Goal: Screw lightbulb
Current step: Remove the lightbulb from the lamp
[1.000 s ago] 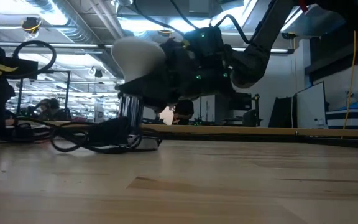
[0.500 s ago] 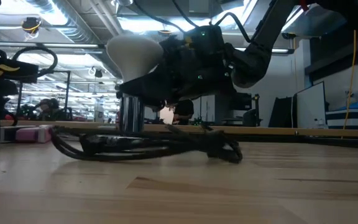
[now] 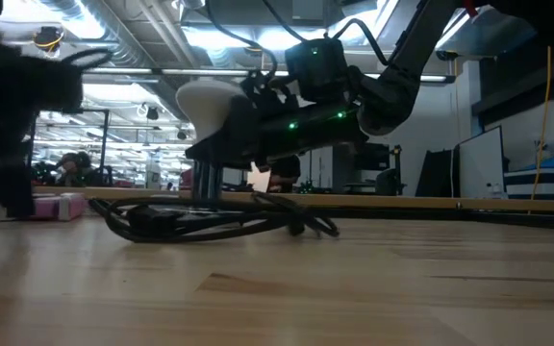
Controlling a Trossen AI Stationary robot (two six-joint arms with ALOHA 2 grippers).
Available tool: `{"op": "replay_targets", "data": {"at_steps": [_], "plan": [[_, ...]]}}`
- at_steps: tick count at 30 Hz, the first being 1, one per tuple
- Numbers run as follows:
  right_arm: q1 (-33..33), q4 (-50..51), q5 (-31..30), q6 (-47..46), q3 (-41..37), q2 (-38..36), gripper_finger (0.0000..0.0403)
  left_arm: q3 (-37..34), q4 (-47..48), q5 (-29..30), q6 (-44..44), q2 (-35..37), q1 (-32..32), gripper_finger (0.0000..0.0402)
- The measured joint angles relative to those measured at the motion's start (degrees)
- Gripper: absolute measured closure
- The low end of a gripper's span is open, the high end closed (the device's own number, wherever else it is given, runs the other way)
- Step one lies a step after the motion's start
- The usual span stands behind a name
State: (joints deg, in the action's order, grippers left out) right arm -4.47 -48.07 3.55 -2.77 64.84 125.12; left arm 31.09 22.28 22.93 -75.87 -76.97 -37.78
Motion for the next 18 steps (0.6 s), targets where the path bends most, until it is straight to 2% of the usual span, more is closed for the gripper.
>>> {"op": "replay_targets", "data": {"at_steps": [3,11,18], "plan": [[0.02,0.0,-3.12,-0.05,0.0,0.02,0.0238,0.0,-6.29,3.23,2.89,0.0,0.0,0.0271],[0.02,-0.22,-7.76,-0.11,0.0,0.07,0.0238,0.0,-19.89,16.23,17.08,0.0,1.21,0.0306],[-0.04,-1.27,-13.29,-0.16,-0.07,0.2,0.0238,-0.02,-22.13,21.05,25.72,0.0,7.27,0.0313]]}}
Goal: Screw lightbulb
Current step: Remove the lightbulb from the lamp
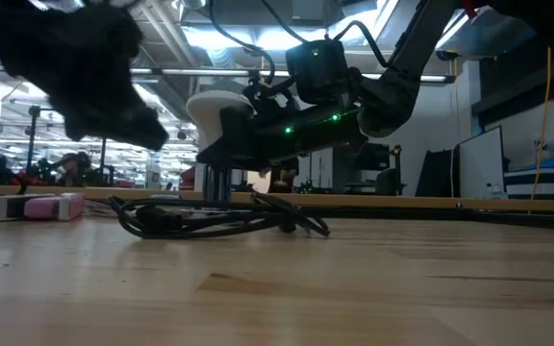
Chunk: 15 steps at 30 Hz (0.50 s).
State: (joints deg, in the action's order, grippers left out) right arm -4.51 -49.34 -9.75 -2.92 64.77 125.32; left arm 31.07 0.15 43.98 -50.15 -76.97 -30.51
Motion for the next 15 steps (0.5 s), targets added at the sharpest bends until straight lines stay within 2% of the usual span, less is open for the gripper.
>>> {"op": "replay_targets", "data": {"at_steps": [5,8,12,15], "plan": [[-0.02,-0.11,-2.94,-0.5,-0.02,0.0,0.0237,0.0,-1.5,-1.49,1.58,-0.09,6.48,0.0313],[-0.04,-0.09,-3.02,-0.5,-0.02,0.0,0.0237,-0.02,-4.57,-5.51,6.16,-0.16,9.55,0.0313],[-0.04,-0.07,-3.09,-0.48,-0.02,0.0,0.0237,-0.02,-13.2,-12.46,12.14,-1.83,12.41,0.0313],[-0.04,-0.09,-3.07,-0.48,-0.02,0.0,0.0237,-0.02,-17.39,-17.68,10.03,-3.96,13.95,0.0313]]}}
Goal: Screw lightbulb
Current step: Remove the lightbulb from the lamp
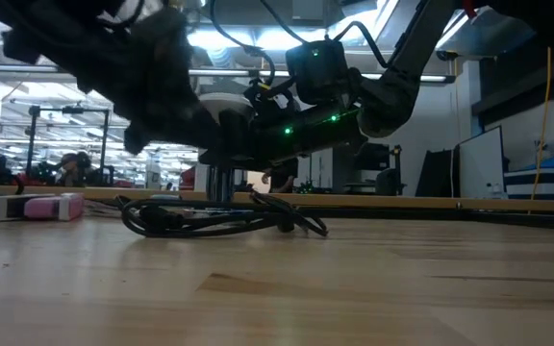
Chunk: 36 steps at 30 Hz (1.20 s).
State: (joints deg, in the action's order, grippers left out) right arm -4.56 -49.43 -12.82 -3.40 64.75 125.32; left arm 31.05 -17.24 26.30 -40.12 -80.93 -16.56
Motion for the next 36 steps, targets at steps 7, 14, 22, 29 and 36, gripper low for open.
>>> {"op": "replay_targets", "data": {"at_steps": [7,14,22,29,36], "plan": [[0.0,-0.02,-0.31,0.02,0.0,0.0,0.0237,0.0,-0.92,-5.05,-15.51,-3.4,2.46,0.0305],[0.0,-0.06,-0.75,0.0,0.0,0.0,0.0237,0.02,-9.85,-7.76,-22.23,-8.03,3.93,0.0246],[0.04,-1.3,-5.97,-1.05,0.0,0.0,0.0237,0.0,-12.72,-7.77,-34.66,-14.09,3.87,0.0197],[0.04,-1.53,-7.23,-1.11,0.0,0.0,0.0237,0.79,-19.24,-7.76,-33.16,-18.27,3.95,0.0209],[0.15,-1.61,-6.91,-1.27,0.0,0.0,0.0237,2.72,-19.07,-9.76,-33.01,-20.14,4.1,0.0214]]}}
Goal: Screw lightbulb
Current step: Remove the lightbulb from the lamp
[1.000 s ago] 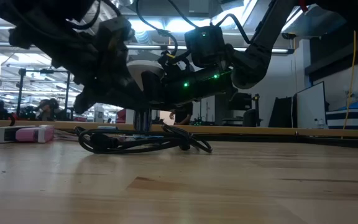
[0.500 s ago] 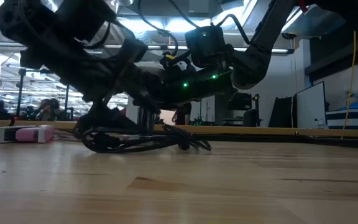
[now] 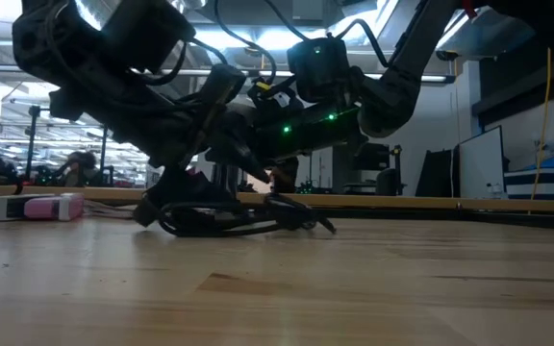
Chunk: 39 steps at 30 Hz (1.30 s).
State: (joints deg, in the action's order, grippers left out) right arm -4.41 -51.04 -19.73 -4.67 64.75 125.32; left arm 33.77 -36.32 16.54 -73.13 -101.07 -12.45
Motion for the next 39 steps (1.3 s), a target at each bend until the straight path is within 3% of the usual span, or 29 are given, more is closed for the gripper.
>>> {"op": "replay_targets", "data": {"at_steps": [11,21,34,39], "plan": [[-0.11,0.19,-2.38,-1.38,0.02,-0.02,0.0237,0.69,-0.05,0.83,1.42,-0.01,4.32,0.0214],[-0.11,0.29,-2.54,-1.26,0.68,-0.02,0.0237,1.48,-1.38,0.96,-2.8,-3.89,4.61,0.0217],[-0.15,0.76,-2.56,-0.9,1.03,-0.15,0.0237,1.82,-0.57,0.02,-3.37,-3.29,4.74,0.0218],[-0.15,0.7,-2.56,-0.84,1.05,-0.15,0.0237,1.83,-1.07,0.11,-4.56,-3.33,4.73,0.0236]]}}
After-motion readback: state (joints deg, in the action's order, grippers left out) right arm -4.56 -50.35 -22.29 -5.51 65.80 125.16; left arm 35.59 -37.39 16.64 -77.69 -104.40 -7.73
